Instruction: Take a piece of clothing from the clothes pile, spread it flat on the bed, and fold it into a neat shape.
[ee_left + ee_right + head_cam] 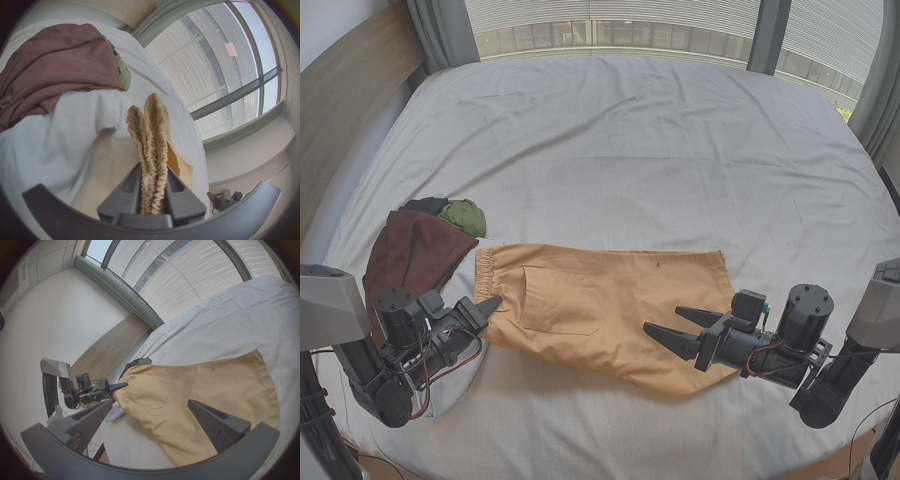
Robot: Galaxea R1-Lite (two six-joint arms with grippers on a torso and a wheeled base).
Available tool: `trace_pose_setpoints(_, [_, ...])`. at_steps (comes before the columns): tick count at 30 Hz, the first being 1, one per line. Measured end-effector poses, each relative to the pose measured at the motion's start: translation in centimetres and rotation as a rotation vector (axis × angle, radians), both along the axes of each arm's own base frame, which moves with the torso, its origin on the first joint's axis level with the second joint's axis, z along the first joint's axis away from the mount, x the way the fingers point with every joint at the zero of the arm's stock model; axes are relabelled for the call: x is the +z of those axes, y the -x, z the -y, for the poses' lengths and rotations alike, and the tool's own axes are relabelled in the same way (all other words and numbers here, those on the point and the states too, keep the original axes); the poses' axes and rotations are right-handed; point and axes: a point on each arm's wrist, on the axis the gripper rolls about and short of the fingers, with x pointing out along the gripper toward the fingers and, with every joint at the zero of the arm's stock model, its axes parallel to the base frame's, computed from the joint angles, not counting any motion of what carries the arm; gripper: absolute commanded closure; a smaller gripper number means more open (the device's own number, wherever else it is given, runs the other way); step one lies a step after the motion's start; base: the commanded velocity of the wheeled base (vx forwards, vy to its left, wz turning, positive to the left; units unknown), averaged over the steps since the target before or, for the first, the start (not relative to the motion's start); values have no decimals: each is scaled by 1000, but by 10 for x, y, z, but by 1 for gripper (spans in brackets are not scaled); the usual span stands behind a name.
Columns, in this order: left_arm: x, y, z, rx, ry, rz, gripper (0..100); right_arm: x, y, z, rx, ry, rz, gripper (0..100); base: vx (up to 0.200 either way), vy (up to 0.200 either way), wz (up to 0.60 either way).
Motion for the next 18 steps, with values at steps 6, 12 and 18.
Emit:
trace_pose_setpoints(6, [2, 4, -15, 23, 2, -8, 100, 0, 0, 0, 1, 1, -1, 0, 0, 0, 0])
trace_pose_setpoints(12, [6, 10, -24, 12, 11, -5, 100, -1, 1, -1, 5, 1, -2, 0, 0, 0, 0])
trace_pose_setpoints(18, [11, 13, -14, -31, 1, 18, 100, 0, 0, -1, 3, -1, 0, 0, 0, 0, 0])
